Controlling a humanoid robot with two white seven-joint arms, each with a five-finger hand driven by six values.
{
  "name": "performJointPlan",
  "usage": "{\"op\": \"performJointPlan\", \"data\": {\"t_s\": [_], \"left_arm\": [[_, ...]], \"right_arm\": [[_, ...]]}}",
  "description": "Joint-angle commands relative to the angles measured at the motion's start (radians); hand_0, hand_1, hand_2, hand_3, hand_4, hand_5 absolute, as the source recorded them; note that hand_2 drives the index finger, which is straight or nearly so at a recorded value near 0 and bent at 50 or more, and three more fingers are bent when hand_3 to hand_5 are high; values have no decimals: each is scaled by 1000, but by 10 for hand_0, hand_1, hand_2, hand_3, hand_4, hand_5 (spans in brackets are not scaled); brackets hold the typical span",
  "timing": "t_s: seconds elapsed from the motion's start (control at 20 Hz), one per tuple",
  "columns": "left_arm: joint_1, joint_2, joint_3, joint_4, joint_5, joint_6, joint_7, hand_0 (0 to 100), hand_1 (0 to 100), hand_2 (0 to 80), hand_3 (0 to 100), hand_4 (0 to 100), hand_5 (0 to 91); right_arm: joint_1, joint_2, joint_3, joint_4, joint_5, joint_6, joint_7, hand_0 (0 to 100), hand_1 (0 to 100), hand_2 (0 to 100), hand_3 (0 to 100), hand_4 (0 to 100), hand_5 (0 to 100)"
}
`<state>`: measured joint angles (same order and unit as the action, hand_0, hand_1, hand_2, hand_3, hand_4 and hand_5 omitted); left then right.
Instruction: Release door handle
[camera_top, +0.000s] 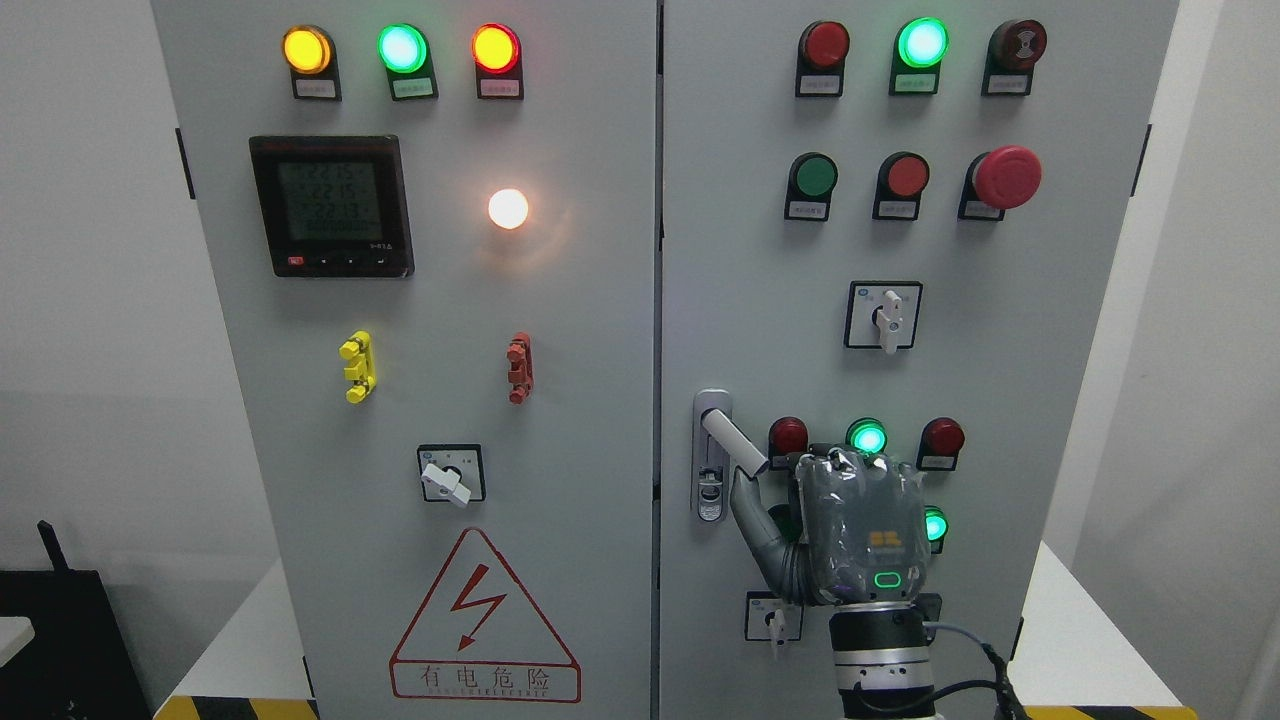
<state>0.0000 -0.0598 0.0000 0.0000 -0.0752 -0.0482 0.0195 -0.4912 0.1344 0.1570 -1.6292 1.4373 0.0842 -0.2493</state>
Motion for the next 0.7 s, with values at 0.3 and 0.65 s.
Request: {"op": "performJointPlan", "data": {"t_s": [0.3, 0.65], "left_arm": [[-3, 0, 2, 9, 0, -1, 0, 120, 389, 0, 0, 0, 0], [-3, 0, 2, 9, 0, -1, 0, 120, 389, 0, 0, 0, 0]], "right_arm": [[-1, -1, -4, 0, 0, 0, -1, 544, 75, 1000, 1000, 1000, 1000], [-1, -2, -5, 0, 0, 0, -1, 546, 74, 1000, 1000, 1000, 1000]]}}
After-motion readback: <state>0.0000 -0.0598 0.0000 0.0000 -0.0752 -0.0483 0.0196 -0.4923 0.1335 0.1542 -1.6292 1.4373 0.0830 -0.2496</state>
